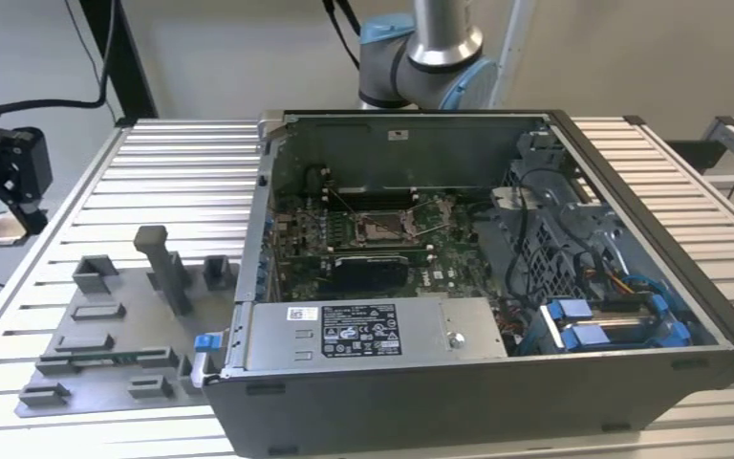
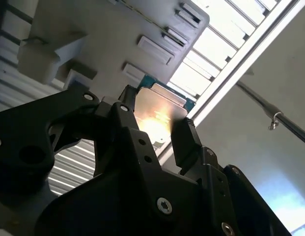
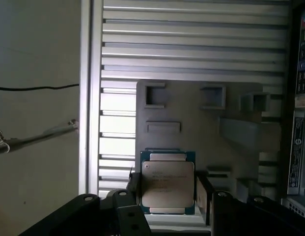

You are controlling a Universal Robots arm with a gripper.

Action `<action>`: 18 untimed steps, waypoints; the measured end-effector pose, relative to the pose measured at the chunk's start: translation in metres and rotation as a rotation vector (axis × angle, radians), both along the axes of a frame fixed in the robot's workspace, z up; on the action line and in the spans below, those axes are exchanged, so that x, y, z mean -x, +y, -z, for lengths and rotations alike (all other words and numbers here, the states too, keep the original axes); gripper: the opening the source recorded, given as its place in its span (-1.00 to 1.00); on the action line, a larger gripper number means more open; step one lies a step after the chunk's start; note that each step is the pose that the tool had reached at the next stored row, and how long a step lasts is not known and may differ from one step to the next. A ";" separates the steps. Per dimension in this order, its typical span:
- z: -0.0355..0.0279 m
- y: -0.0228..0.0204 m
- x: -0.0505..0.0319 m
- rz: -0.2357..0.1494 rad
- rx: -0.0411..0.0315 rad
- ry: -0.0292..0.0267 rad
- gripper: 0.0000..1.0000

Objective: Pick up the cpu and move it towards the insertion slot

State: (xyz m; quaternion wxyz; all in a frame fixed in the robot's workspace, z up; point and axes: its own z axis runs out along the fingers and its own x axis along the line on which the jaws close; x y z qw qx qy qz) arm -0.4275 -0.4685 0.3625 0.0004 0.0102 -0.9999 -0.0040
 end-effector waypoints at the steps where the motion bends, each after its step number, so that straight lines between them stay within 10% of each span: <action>1: -0.0034 0.0000 0.0000 0.000 0.0003 0.0000 -1.00; 9: -0.0240 0.0004 0.0000 0.000 0.0036 0.0001 -1.00; 18: -0.0263 0.0005 -0.0012 0.000 0.0049 0.0003 -1.00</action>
